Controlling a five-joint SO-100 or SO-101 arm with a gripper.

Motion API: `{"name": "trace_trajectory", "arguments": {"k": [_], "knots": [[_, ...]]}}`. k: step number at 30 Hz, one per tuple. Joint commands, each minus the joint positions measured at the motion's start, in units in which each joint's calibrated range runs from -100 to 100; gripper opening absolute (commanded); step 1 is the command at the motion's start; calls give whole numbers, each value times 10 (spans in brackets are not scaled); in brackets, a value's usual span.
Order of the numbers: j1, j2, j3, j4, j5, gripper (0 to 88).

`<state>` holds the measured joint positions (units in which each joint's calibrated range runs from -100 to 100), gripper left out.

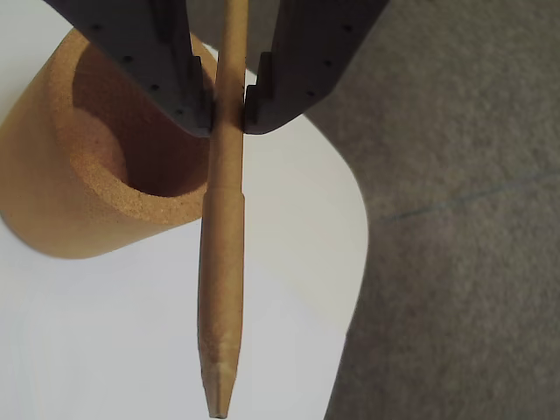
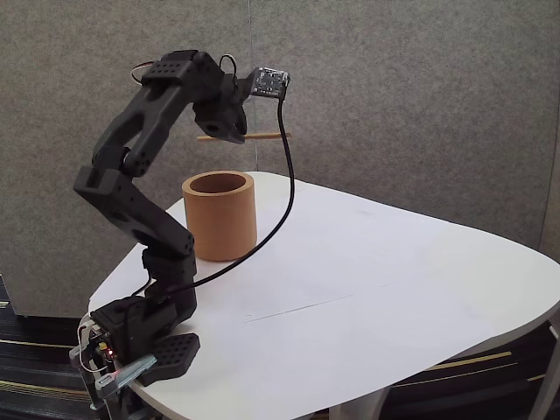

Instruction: Grab the pen and put it in the pen holder.

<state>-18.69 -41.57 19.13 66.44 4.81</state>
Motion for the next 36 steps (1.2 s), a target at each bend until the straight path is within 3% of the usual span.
{"name": "trace_trajectory", "arguments": {"k": [1, 8, 11, 24, 36], "knots": [[-22, -14, 22, -31, 42, 7], [-25, -15, 208, -260, 139, 7], [-34, -14, 218, -323, 156, 7], [-74, -14, 216, -490, 243, 7], [-108, -16, 248, -504, 339, 7]]}}
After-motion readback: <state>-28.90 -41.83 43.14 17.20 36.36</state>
